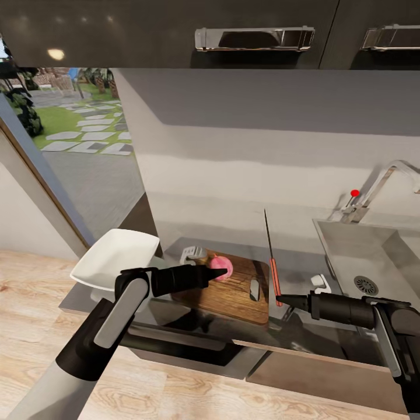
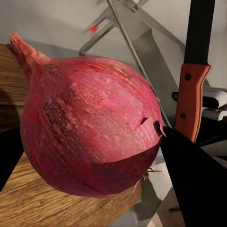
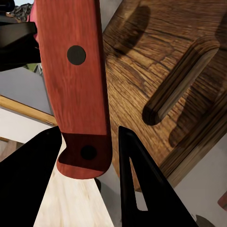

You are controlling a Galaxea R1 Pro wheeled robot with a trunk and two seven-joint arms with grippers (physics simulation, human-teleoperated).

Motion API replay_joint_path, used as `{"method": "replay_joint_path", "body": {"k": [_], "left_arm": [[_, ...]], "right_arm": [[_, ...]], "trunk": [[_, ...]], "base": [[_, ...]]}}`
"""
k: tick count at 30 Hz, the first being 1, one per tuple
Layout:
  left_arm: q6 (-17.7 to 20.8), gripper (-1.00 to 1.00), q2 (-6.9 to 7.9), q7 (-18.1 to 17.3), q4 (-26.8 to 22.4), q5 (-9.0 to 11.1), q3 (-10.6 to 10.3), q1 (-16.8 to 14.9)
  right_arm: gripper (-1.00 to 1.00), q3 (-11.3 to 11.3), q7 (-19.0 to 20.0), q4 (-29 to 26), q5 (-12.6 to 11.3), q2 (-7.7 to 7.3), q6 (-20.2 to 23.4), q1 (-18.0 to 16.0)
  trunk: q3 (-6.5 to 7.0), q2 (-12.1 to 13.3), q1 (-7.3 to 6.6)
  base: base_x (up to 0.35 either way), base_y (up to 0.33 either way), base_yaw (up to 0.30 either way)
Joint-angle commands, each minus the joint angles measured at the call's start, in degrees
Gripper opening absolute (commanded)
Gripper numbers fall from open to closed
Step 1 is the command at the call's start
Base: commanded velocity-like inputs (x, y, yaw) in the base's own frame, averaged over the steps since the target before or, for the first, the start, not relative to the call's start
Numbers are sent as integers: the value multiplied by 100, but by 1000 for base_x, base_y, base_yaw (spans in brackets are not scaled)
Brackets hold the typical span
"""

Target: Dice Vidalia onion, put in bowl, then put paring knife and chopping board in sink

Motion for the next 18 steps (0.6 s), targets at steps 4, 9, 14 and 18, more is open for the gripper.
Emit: {"method": "replay_joint_path", "body": {"k": [4,9,14,18], "left_arm": [[11,-100,-12,-31,-1,-32,-9,-5],[17,-100,-28,-36,-1,-32,-18,-5],[20,-100,-41,-28,-1,-39,-19,-5],[20,-100,-42,57,-1,-36,-19,-5]], "right_arm": [[-100,-1,8,0,-17,-1,45,-3],[-100,-1,8,0,-22,-1,45,-3],[-100,-1,8,0,-23,-2,45,-3],[-100,-1,8,0,-25,-3,47,-3]], "trunk": [[-6,-5,1],[-6,-5,1],[-6,-5,1],[-6,-5,1]], "base": [[0,0,0],[0,0,0],[0,0,0],[0,0,0]]}}
